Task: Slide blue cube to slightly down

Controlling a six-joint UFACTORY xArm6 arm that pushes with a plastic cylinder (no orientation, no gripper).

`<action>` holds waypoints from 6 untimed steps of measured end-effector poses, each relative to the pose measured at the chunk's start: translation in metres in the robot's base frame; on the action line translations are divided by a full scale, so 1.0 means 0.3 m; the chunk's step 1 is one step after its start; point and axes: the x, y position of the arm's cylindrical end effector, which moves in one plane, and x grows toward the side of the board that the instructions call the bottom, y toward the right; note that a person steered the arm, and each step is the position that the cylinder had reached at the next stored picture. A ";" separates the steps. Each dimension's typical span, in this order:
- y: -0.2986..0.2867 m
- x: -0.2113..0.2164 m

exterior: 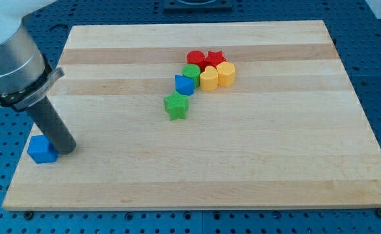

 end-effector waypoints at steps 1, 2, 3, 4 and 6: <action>0.026 -0.085; -0.083 -0.099; -0.181 -0.046; -0.184 0.044; -0.004 -0.020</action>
